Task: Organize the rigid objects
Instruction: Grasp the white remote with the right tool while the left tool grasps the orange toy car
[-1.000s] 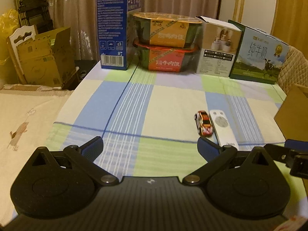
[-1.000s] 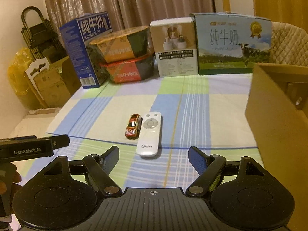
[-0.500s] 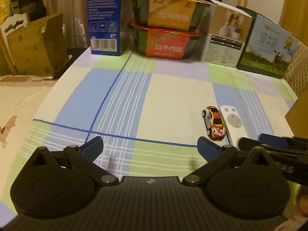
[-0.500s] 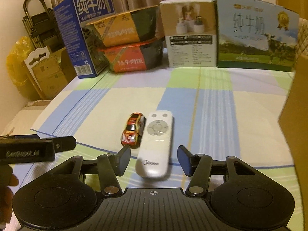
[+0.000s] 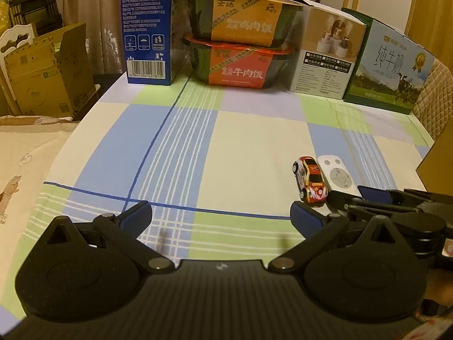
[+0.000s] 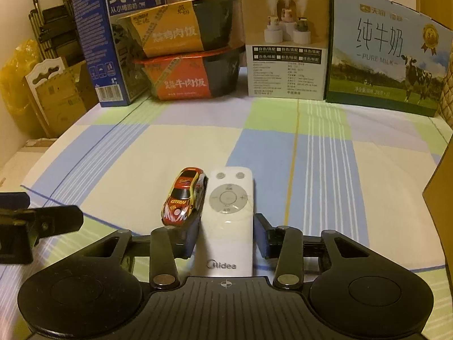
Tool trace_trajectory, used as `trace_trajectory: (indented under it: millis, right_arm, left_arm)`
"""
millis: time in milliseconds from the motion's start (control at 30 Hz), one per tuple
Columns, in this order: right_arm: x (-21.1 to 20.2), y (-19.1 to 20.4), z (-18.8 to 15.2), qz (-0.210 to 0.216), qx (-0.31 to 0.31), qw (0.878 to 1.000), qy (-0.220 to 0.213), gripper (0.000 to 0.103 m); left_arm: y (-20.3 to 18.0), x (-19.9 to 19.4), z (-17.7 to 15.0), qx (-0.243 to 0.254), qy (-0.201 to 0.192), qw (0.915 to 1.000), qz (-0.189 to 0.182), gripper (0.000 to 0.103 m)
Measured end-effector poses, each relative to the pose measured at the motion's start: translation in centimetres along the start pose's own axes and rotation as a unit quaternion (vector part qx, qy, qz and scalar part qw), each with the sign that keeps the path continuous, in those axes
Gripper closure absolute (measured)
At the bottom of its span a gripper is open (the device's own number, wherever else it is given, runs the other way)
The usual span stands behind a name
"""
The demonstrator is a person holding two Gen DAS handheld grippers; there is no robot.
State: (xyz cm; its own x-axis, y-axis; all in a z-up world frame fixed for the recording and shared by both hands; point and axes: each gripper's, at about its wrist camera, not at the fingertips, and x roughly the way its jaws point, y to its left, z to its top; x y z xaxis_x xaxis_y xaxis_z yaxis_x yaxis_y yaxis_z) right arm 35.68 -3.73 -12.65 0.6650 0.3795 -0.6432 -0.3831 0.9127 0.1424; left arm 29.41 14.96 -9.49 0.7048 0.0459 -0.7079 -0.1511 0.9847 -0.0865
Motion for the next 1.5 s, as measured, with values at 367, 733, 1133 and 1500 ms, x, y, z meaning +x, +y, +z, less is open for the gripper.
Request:
trace_trajectory:
  millis: [367,733,1133,1500]
  right_arm:
    - [-2.3,-1.6,-1.4,-0.014,-0.001,1.000,-0.006,0.066]
    - [-5.6,-5.4,-4.0,-0.042,0.029,0.999,-0.012,0.066]
    - [-5.0,-5.8,-3.8,-0.038,0.035,0.999,-0.007,0.065]
    - [-6.0,-6.0,-4.7,-0.047,0.049,0.998,-0.015,0.066]
  left_arm:
    - [-1.7,0.4,-0.2,0.031,-0.006,0.9991,-0.027,0.001]
    - [-3.9,2.3,-0.1,0.064,-0.007,0.9961,-0.060,0.001]
    - [-6.2,4.4,0.5,0.086,-0.021,0.9927,-0.082,0.020]
    - [-8.4,6.5,1.1,0.087,-0.025,0.9922,-0.086,0.067]
